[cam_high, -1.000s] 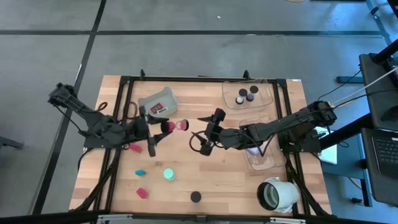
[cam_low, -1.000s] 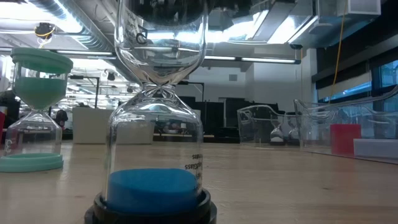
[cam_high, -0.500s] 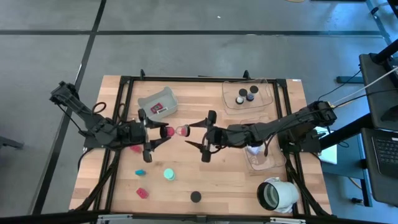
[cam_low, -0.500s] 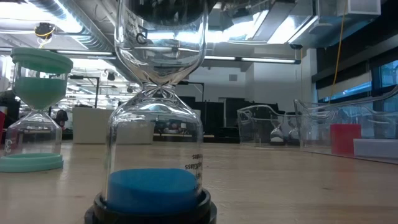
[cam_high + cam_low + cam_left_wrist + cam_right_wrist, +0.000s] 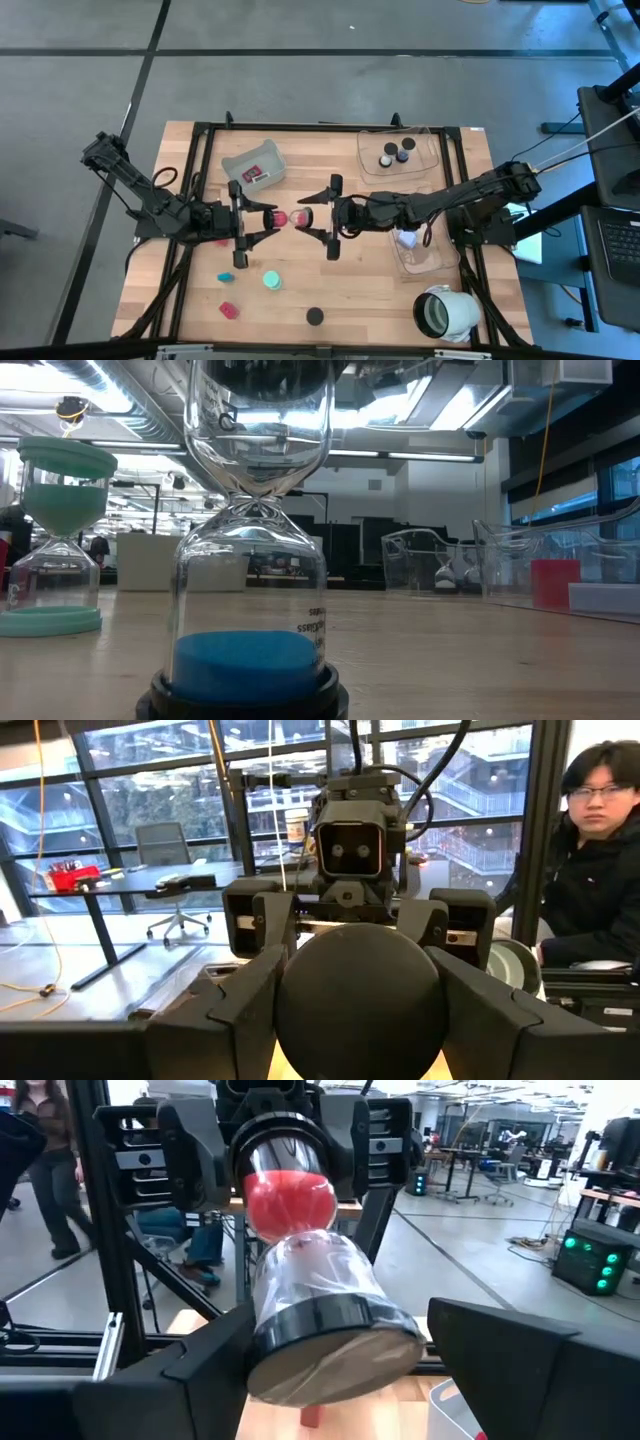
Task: Pick & Place Office items
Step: Put the orange hourglass into the top transparent bin
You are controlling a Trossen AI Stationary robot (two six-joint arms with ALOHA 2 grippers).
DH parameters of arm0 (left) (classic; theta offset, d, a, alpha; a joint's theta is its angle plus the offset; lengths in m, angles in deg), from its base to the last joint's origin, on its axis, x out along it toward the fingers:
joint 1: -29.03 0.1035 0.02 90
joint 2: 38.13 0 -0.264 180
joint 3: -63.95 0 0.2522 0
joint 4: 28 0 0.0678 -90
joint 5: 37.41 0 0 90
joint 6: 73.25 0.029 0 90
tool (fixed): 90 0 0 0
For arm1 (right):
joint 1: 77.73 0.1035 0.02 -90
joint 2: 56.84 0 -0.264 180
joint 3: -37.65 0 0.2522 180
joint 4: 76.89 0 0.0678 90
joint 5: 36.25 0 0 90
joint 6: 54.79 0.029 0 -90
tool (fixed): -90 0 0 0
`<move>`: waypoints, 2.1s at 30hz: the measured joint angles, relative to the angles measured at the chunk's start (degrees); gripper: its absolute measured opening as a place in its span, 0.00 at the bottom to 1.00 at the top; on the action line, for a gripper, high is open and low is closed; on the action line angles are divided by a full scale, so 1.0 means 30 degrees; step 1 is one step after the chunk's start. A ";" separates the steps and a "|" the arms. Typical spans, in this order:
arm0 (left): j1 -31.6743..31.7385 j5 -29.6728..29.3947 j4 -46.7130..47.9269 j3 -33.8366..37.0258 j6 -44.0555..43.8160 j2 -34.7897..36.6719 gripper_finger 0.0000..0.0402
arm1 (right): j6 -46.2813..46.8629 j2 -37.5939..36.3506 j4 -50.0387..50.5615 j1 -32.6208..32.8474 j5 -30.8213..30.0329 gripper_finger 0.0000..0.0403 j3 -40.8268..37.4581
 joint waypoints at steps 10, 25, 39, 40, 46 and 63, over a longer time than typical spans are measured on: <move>-0.0001 0.0050 -0.0496 0.0000 0.0567 -0.0013 0.52 | -0.0002 0.0000 0.0018 -0.0029 0.0240 0.68 0.0000; -0.0007 0.0013 -0.0552 0.0000 0.0588 0.0001 0.53 | -0.0436 0.0000 -0.0407 -0.0036 0.1181 0.58 0.0000; 0.0000 -0.0009 -0.0488 0.0007 0.0589 -0.0013 0.53 | -0.0149 0.0007 -0.0681 -0.0015 0.1362 0.72 0.0000; 0.0000 -0.0009 -0.0488 0.0007 0.0589 -0.0013 0.53 | -0.0150 0.0007 -0.0681 -0.0015 0.1362 0.71 0.0000; 0.0000 -0.0016 -0.0488 0.0007 0.0589 -0.0013 0.53 | -0.0148 0.0007 -0.0681 -0.0022 0.1297 0.60 0.0000; 0.0000 0.0353 -0.0670 0.0007 0.0034 -0.0005 0.63 | -0.0075 0.0007 -0.0944 -0.0022 0.1168 0.53 0.0000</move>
